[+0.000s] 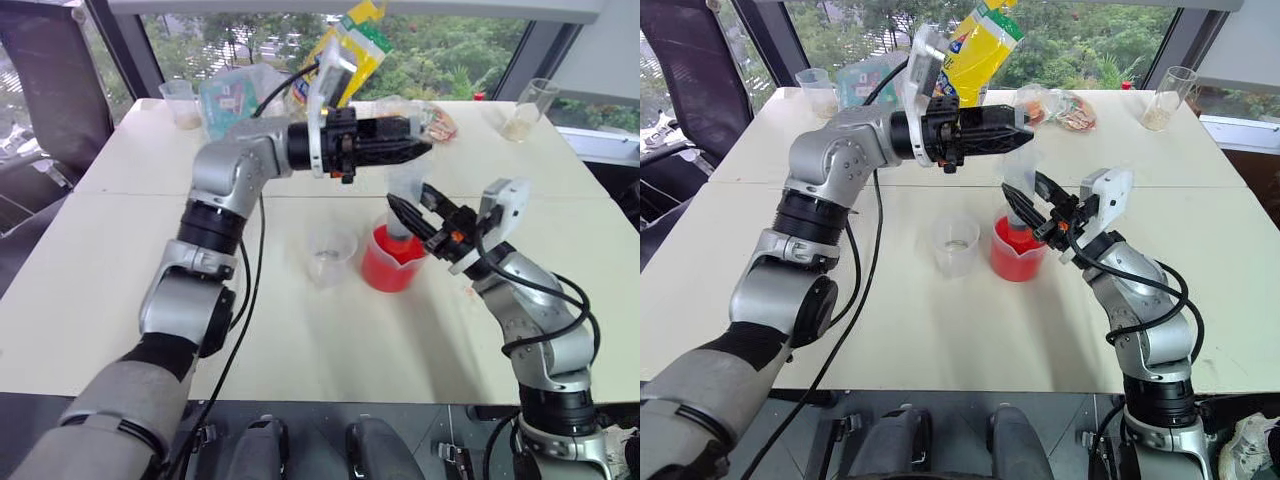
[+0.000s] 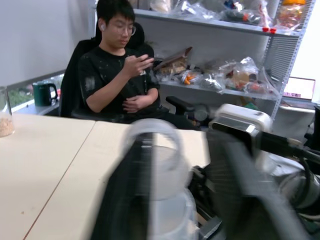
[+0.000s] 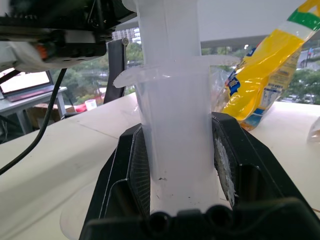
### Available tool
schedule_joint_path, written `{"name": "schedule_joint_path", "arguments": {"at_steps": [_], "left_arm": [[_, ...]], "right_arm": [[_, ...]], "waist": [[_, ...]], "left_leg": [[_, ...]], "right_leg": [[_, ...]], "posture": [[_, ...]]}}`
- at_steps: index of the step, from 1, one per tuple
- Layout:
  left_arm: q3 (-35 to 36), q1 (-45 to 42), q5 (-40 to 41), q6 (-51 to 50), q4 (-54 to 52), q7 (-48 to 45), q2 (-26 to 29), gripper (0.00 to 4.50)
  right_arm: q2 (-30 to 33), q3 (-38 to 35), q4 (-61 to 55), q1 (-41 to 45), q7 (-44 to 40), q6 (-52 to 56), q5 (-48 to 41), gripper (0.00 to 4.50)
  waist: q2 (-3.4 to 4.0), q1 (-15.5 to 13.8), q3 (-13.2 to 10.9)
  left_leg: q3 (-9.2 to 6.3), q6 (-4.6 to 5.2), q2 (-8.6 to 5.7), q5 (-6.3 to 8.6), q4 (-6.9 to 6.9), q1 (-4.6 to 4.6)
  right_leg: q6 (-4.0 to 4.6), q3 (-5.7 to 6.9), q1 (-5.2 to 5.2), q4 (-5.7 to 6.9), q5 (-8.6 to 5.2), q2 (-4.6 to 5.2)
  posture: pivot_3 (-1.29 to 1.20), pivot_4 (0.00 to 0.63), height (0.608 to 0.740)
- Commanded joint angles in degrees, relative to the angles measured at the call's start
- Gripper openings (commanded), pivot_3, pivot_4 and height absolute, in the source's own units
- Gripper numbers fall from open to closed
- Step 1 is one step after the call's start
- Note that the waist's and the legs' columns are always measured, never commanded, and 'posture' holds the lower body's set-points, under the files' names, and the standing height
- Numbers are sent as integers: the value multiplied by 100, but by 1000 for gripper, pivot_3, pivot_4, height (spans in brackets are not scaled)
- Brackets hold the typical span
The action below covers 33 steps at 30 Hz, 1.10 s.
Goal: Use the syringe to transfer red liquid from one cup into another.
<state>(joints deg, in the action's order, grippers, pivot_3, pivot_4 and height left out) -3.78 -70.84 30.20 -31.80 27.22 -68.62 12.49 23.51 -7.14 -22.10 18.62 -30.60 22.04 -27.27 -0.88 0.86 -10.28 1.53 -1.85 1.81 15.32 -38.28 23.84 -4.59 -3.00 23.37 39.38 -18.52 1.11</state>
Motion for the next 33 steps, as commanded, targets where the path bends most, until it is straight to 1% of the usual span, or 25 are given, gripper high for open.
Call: {"name": "schedule_joint_path", "arguments": {"at_steps": [1,2,9,19,24,29,33], "left_arm": [[91,113,-84,20,-306,94,170,3616],[96,165,-106,38,-350,102,204,4112],[355,609,99,-379,-893,295,676,4112],[947,1019,330,-756,-1521,835,1312,4112],[1167,1212,433,-864,-1870,1089,1578,4112],[1271,1363,586,-1030,-2193,1261,1717,4112],[1349,1450,753,-1228,-2525,1388,1828,4112]], "right_arm": [[60,62,-318,161,-115,-10,-148,1412],[61,42,-315,190,-108,13,-159,1412],[102,-58,-315,389,-115,128,-263,1412],[146,-187,-265,738,-87,284,-507,1412],[135,-319,-319,1476,27,680,-1054,1412],[-195,-124,-157,1923,52,844,-1398,1412],[-483,223,111,1825,-78,543,-1114,1412]], "waist": [[0,-2,0],[0,-2,0],[0,24,0],[0,2,0],[1,22,0],[0,15,1],[0,16,1]], "left_leg": [[0,0,0,0,0,0],[0,-1,0,0,-1,0],[0,-1,1,0,-1,-8],[-2,-1,2,-1,-2,-6],[-1,-2,3,-1,-2,-6],[-5,-2,6,-1,-1,-8],[-3,-2,4,-1,-2,-7]], "right_leg": [[0,0,0,1,0,0],[0,0,0,2,0,0],[0,-3,0,9,0,-3],[0,-1,-2,9,0,2],[1,-1,0,11,0,3],[1,2,-1,14,0,3],[1,1,-1,14,0,6]], "posture": [[0,150,740],[0,150,740],[0,150,740],[0,150,740],[0,150,740],[0,150,740],[0,150,740]]}}
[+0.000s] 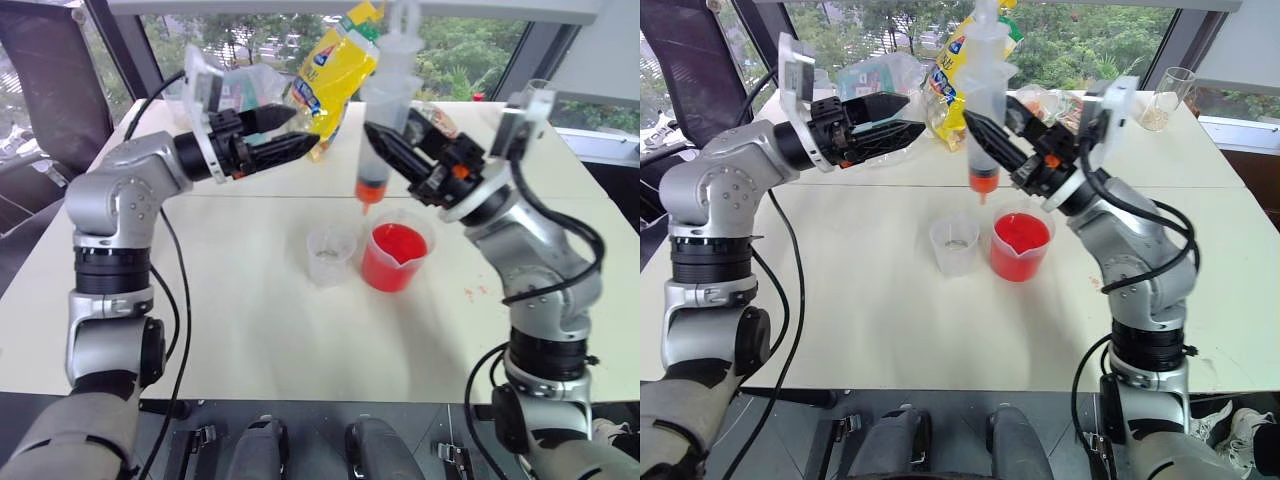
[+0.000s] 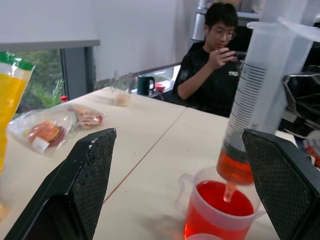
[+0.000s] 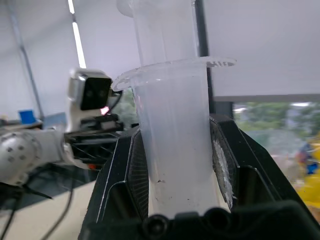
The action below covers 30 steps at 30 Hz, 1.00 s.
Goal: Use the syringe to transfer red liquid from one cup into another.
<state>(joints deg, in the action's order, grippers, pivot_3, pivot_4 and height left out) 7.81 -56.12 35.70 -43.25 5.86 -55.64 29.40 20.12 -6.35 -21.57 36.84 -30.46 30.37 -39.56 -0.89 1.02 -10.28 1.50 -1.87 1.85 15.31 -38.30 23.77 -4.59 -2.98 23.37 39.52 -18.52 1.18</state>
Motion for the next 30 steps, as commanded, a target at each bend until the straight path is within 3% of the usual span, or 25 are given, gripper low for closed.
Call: {"name": "schedule_joint_path", "arguments": {"at_steps": [1,8,30], "left_arm": [[215,-9,260,-147,-466,110,171,4112],[255,-38,673,-517,-830,166,369,4112],[-239,-363,1074,-738,-897,99,-176,4112]], "right_arm": [[-200,229,117,-49,-132,-378,189,1412],[-534,666,396,-523,-322,-847,579,1412],[-689,850,596,-746,-437,-1152,1023,1412]], "waist": [[0,1,0],[0,0,0],[0,9,0]], "left_leg": [[0,0,0,0,0,0],[0,0,-1,0,0,0],[0,-5,0,-3,0,-2]], "right_leg": [[0,0,0,0,0,0],[0,0,0,0,0,1],[0,-1,0,1,0,-3]], "posture": [[0,150,740],[0,150,740],[0,150,740]]}}
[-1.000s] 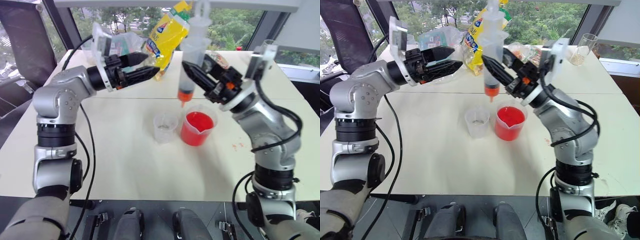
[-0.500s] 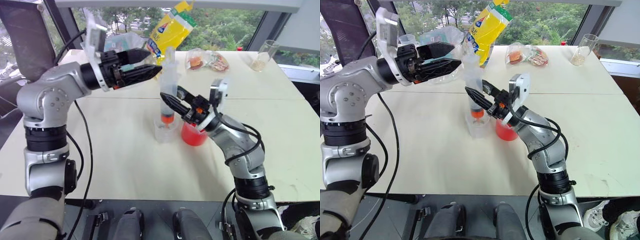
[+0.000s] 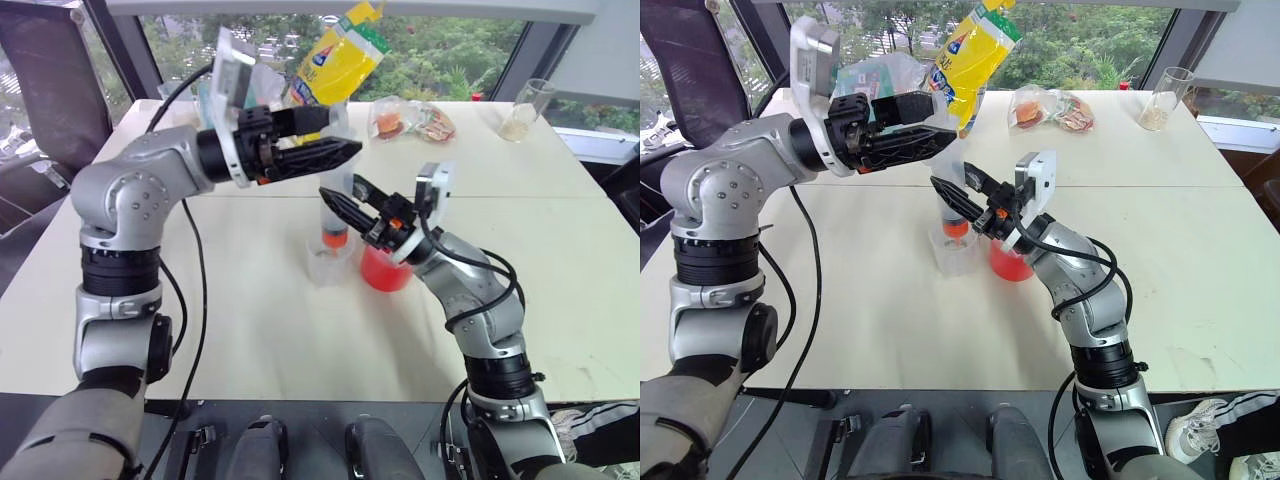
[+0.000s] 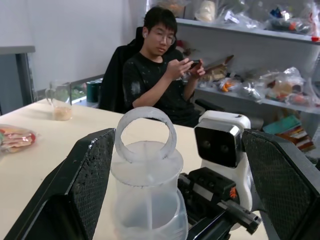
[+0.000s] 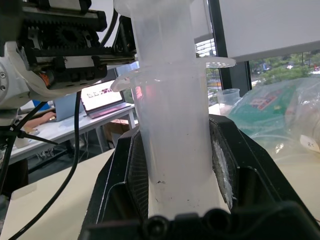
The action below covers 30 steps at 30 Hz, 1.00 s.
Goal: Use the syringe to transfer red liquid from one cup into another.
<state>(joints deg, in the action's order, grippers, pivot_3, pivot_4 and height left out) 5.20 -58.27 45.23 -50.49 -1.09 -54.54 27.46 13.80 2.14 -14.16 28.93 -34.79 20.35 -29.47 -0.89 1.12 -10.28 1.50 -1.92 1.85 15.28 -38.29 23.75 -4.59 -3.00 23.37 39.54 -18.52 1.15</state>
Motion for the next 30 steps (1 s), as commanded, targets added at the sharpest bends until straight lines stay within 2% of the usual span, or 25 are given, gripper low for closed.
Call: {"name": "schedule_joint_path", "arguments": {"at_steps": [1,7,15,16,17,18,22,23,30], "left_arm": [[24,-145,135,-29,-216,-4,20,4112],[104,-187,60,33,-192,131,95,4112],[63,-213,22,156,-30,293,-65,4112],[62,-201,25,150,-17,306,-86,3593],[63,-194,29,145,-9,316,-100,3339],[60,-186,31,142,-9,314,-105,2896],[28,-184,19,160,29,306,-107,901],[15,-184,1,171,47,312,-108,794],[-242,6,-224,252,-12,148,-16,794]], "right_arm": [[-57,2,-150,43,-5,-148,19,1412],[-60,10,-136,58,-27,-139,52,1412],[-58,33,-135,60,-96,-118,93,1412],[-55,36,-134,59,-99,-119,97,1412],[-53,38,-134,58,-100,-121,98,1412],[-49,42,-136,58,-102,-121,99,1412],[-45,42,-139,57,-111,-122,114,1412],[-44,41,-143,53,-113,-121,115,1412],[-44,42,-186,76,-106,-95,116,1412]], "waist": [[0,-1,0],[0,0,0],[0,-2,0],[0,1,0],[0,2,0],[0,1,0],[0,-3,0],[0,-3,0],[0,0,0]], "left_leg": [[0,0,0,0,0,0],[0,0,0,0,0,0],[0,0,0,0,0,0],[0,0,0,0,0,0],[0,0,0,0,0,0],[0,0,0,0,0,0],[0,0,0,0,0,0],[0,0,0,0,0,0],[0,-1,0,0,0,0]], "right_leg": [[0,0,0,0,0,0],[0,0,0,0,0,0],[0,0,0,0,0,0],[0,0,0,0,0,0],[0,0,0,0,0,0],[0,0,0,0,0,0],[0,0,0,0,0,0],[0,0,0,0,0,0],[0,0,0,0,0,0]], "posture": [[0,150,740],[0,150,740],[0,150,740],[0,150,740],[0,150,740],[0,150,740],[0,150,740],[0,150,740],[0,150,740]]}}
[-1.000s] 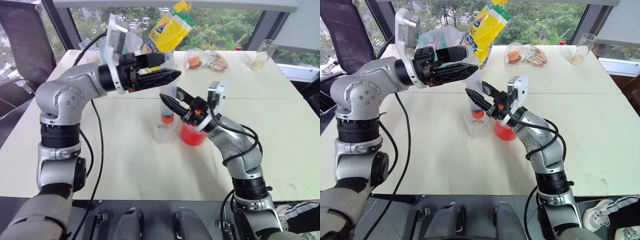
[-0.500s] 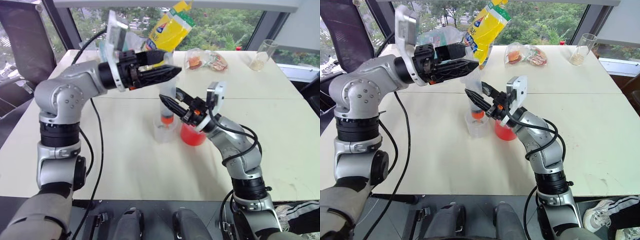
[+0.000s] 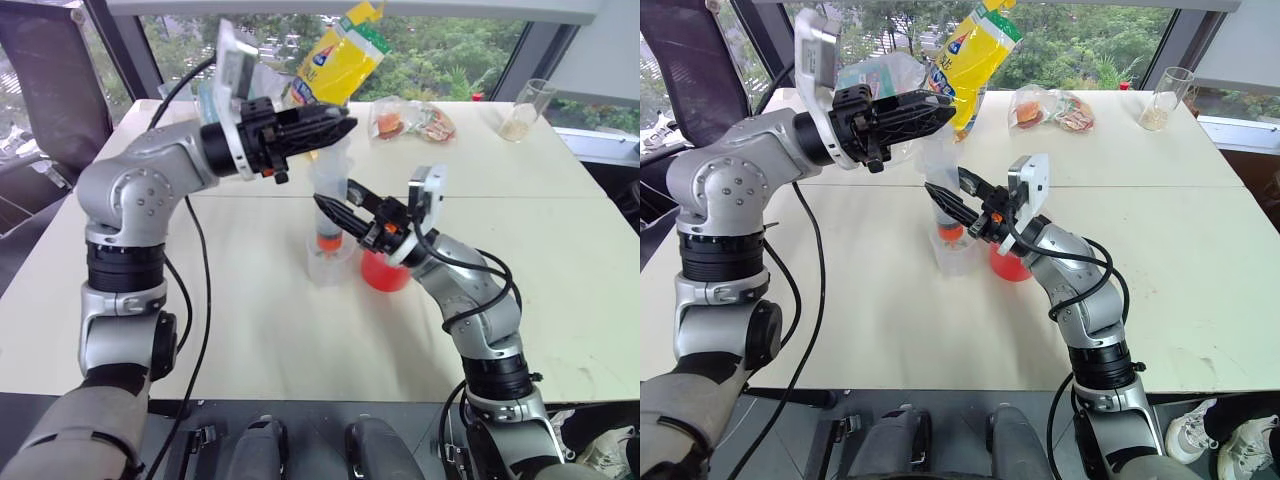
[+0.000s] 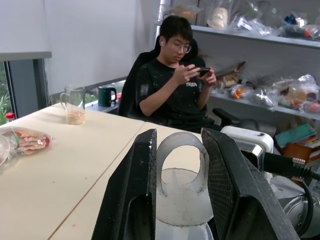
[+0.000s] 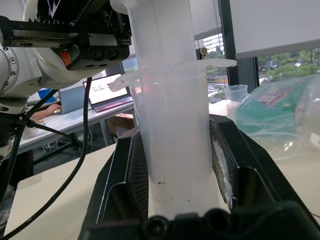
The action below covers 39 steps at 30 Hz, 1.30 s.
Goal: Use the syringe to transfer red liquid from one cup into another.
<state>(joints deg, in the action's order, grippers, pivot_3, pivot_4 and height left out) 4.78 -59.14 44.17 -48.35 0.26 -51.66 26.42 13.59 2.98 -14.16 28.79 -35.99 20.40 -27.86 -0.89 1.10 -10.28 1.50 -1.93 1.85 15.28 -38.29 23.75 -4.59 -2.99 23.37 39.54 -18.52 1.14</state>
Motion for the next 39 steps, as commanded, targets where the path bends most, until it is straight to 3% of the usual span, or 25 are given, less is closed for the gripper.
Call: {"name": "schedule_joint_path", "arguments": {"at_steps": [1,18,34,39], "left_arm": [[-270,167,-161,56,-199,-184,114,794],[-700,857,-497,324,-472,-303,86,794],[-589,949,-575,386,-445,-202,106,794],[-137,825,-350,182,-518,-36,327,3228]], "right_arm": [[-19,-54,-203,109,14,-93,-49,1412],[208,-444,-347,650,125,99,-250,1412],[306,-477,-444,663,185,409,-481,1412],[320,-348,-363,398,84,367,-388,1412]], "waist": [[0,7,0],[0,-4,0],[0,-2,0],[1,1,0]], "left_leg": [[0,0,0,0,0,0],[0,0,0,0,0,0],[0,1,0,1,0,0],[0,1,-1,1,1,-1]], "right_leg": [[0,0,0,0,0,0],[0,0,0,0,0,1],[0,0,-1,-1,0,1],[0,0,-1,-1,0,1]], "posture": [[0,150,740],[0,150,740],[0,150,740],[0,150,740]]}}
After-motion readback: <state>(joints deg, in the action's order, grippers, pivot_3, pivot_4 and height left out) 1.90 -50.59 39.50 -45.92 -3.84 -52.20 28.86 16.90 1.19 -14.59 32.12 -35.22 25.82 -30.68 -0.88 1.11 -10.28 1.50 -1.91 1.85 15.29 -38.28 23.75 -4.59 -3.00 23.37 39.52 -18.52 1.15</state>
